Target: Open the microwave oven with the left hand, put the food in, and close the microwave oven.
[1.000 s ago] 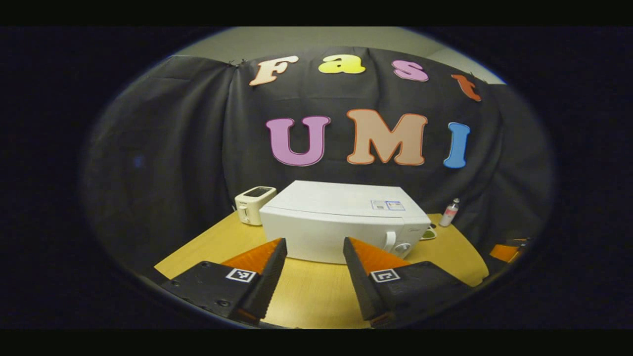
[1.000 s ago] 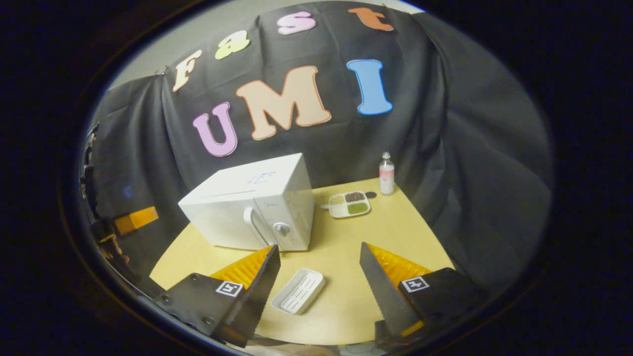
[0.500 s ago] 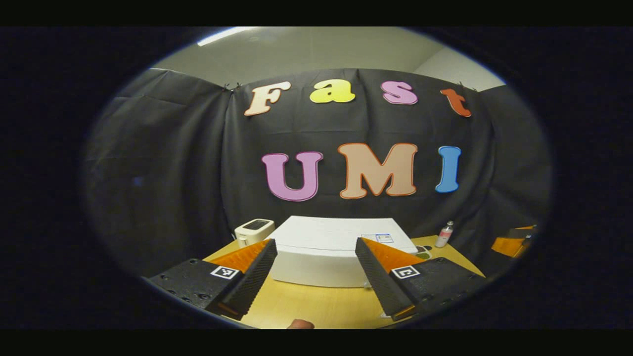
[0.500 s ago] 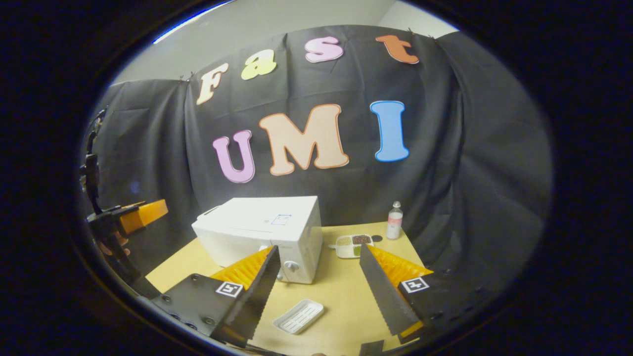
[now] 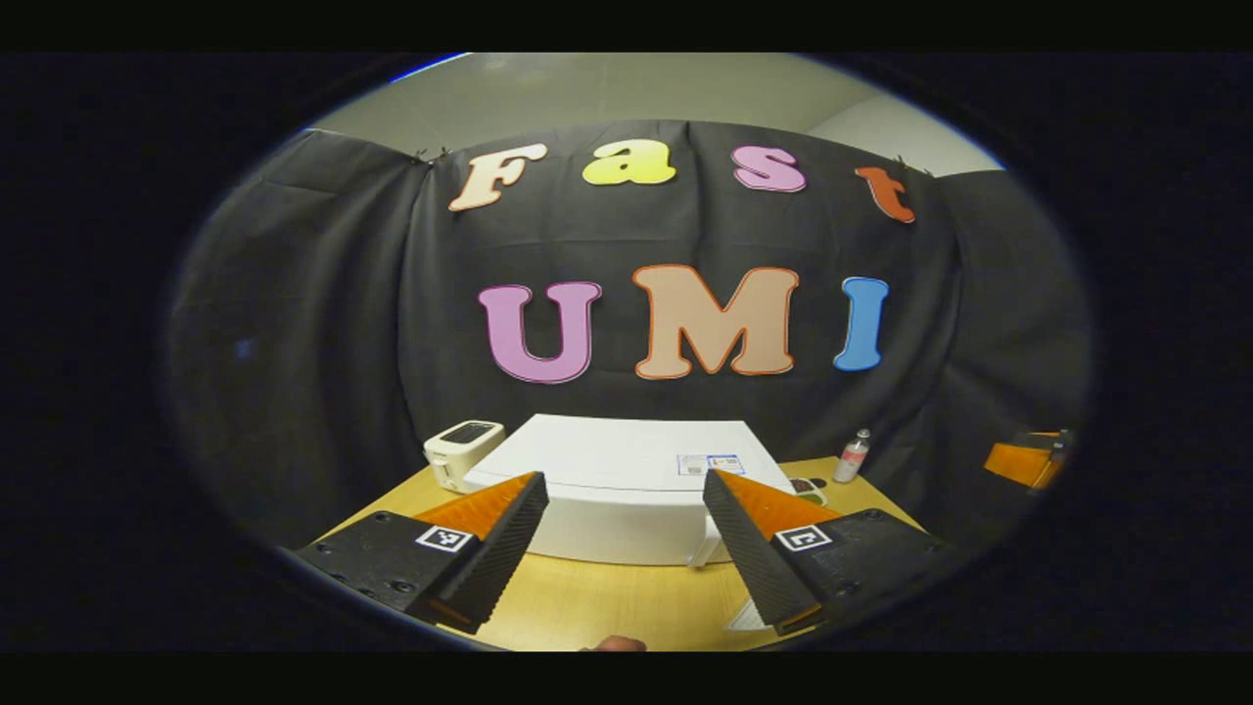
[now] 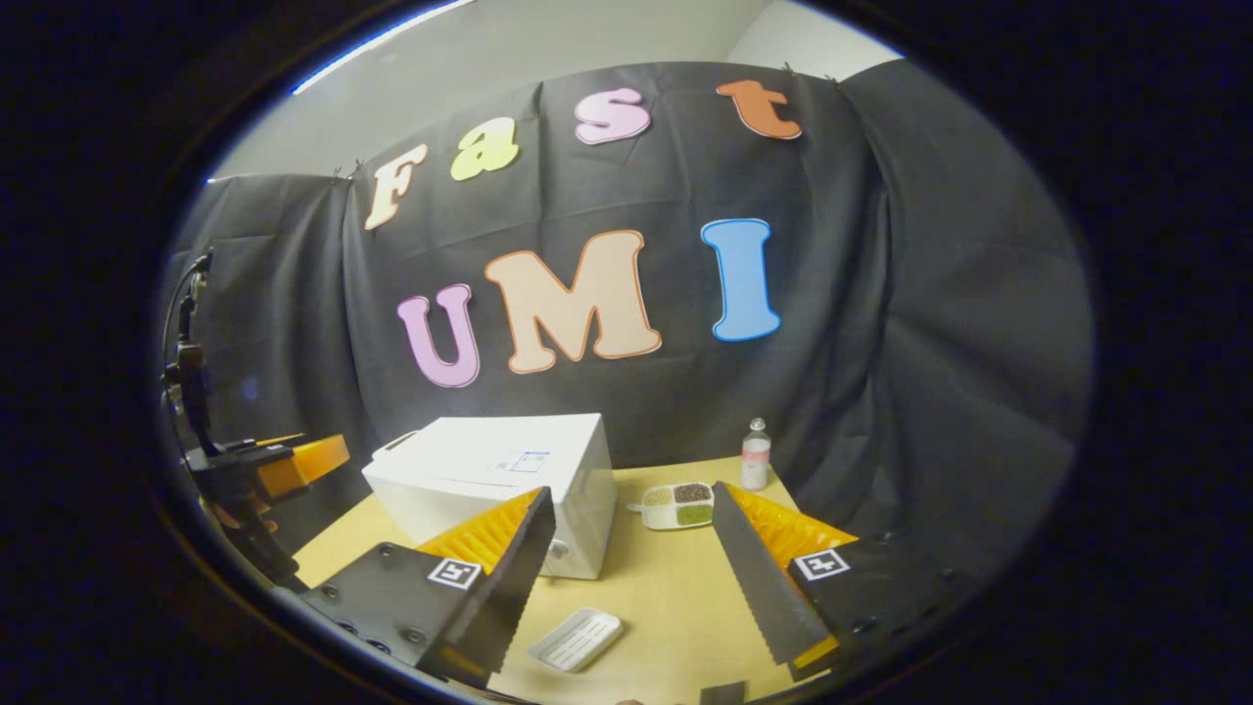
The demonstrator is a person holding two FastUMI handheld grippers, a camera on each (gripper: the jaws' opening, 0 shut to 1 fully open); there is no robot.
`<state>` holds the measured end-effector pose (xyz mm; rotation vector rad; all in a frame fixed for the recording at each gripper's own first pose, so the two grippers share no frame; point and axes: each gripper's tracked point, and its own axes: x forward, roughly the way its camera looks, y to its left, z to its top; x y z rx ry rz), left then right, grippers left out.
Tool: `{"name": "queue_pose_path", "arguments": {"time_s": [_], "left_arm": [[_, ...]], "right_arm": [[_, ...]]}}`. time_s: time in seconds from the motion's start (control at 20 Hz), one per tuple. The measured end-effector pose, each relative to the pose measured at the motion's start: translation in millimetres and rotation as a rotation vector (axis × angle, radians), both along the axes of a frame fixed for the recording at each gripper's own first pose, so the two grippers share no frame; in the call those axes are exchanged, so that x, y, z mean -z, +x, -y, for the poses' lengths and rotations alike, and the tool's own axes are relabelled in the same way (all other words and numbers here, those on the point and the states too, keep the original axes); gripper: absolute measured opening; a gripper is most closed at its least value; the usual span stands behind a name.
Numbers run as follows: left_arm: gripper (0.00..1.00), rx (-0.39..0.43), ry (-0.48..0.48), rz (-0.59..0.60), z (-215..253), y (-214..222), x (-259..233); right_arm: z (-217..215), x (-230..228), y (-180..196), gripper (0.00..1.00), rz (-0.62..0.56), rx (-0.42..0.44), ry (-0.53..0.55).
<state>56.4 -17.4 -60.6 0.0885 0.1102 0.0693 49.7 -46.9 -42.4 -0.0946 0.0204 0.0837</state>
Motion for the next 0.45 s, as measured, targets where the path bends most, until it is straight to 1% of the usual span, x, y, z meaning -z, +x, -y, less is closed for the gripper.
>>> {"name": "queue_pose_path", "arguments": {"time_s": [0.1, 0.25, 0.35, 0.4, 0.45], "left_arm": [[0.96, 0.029, -0.012, -0.011, 3, 3, 3], [0.96, 0.048, -0.023, -0.026, -6, 1, 7], [0.97, 0.066, -0.014, -0.040, -15, -3, 10], [0.94, 0.072, -0.004, -0.045, -21, -5, 11], [0.96, 0.073, 0.008, -0.051, -29, -7, 10]], "right_arm": [[-1, 2, -1, 0.91, 0.000, 0.016, -0.002], [-12, 3, -6, 0.91, 0.001, 0.028, 0.002], [-20, 2, -14, 0.91, 0.015, 0.042, 0.002], [-23, 2, -19, 0.91, 0.023, 0.053, -0.002], [-27, 4, -23, 0.91, 0.027, 0.067, -0.003]]}}
